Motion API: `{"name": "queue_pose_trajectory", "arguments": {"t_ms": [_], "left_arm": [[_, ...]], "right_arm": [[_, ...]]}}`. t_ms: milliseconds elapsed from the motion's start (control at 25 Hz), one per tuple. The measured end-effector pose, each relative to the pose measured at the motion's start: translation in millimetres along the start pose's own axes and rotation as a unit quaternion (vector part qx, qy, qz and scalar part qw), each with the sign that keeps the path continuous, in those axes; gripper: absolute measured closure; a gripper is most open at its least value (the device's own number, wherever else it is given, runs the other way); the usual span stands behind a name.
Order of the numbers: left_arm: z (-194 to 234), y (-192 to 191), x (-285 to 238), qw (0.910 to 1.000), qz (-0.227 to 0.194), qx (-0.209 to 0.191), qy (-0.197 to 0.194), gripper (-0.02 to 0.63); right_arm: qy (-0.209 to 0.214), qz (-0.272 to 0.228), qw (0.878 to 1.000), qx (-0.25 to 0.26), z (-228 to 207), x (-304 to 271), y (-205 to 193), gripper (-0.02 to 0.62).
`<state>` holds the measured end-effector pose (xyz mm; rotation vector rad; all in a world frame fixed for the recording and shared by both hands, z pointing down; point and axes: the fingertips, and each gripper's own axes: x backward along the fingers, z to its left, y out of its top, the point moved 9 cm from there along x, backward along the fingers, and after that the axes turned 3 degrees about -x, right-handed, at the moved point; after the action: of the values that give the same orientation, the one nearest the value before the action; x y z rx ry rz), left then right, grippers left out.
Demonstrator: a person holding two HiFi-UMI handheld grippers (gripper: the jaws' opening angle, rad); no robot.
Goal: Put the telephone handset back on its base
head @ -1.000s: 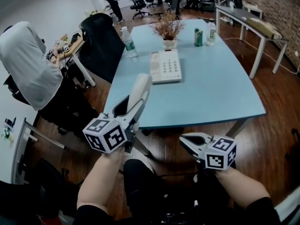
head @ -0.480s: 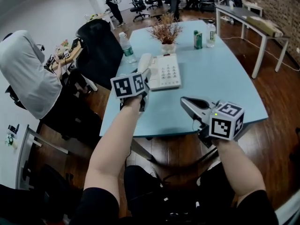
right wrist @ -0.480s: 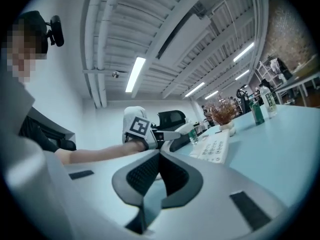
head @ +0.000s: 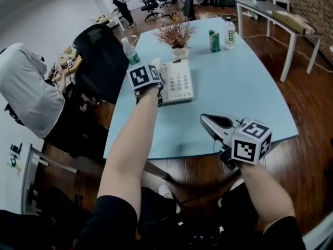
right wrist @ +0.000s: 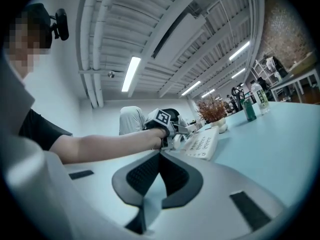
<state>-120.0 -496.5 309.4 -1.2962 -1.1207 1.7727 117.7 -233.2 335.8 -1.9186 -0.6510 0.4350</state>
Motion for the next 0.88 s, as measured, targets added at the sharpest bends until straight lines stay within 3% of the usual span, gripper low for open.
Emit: {"name": "queue_pose_trajectory", "arguments": {"t_ms": [640, 880], "left_arm": [[-8.1, -6.1, -14.5, 0.9994, 0.007, 0.008, 0.033, 0.390], [-14.4, 0.2, -11.1, 0.9997, -0.006, 0.000, 0.025, 0.388]], "right_arm": [[0.005, -0.007, 1.000, 0.000, -11.1, 4.8, 3.9, 0.586], [0.002, -0.009, 1.000, 0.005, -8.8, 9.6, 5.4, 0.586]]}}
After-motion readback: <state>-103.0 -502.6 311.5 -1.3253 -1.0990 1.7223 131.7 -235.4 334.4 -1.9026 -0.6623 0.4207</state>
